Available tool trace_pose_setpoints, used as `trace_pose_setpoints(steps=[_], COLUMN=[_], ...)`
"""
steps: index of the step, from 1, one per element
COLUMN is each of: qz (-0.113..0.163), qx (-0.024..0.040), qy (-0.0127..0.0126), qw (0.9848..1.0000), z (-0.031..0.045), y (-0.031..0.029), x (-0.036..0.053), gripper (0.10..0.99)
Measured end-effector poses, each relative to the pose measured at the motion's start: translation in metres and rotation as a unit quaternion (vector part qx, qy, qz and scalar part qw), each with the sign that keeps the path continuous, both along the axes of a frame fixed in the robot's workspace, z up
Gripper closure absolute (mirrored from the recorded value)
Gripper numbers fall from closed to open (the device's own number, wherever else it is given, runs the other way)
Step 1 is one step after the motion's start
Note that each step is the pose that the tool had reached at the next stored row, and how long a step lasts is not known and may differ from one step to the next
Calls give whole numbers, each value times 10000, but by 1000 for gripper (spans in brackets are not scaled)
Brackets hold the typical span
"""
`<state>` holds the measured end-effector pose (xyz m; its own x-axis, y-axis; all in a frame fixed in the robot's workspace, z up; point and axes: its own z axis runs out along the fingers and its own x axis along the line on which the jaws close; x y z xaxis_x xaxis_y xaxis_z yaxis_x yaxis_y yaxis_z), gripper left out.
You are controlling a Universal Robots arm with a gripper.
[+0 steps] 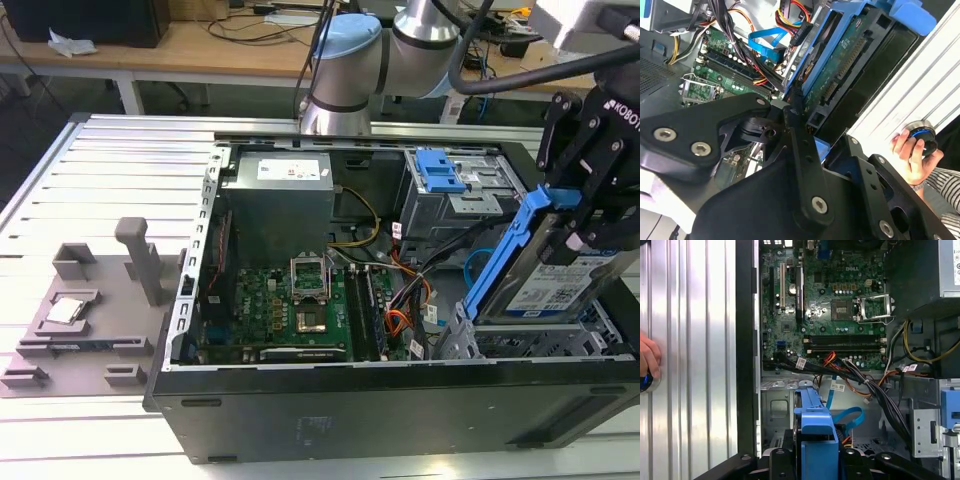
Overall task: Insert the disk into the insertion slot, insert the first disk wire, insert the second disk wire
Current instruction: 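Insert the disk into the insertion slot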
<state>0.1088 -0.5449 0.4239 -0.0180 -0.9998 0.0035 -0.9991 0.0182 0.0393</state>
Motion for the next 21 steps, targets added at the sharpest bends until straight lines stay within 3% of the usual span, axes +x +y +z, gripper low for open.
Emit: trace_pose_setpoints(steps=[14, 21], qz=[0, 0], qx=[1, 0], qy=[0, 0], qw=[10000, 10000], z=[-181, -315], y=[0, 0], x=[0, 0], gripper=[722, 722])
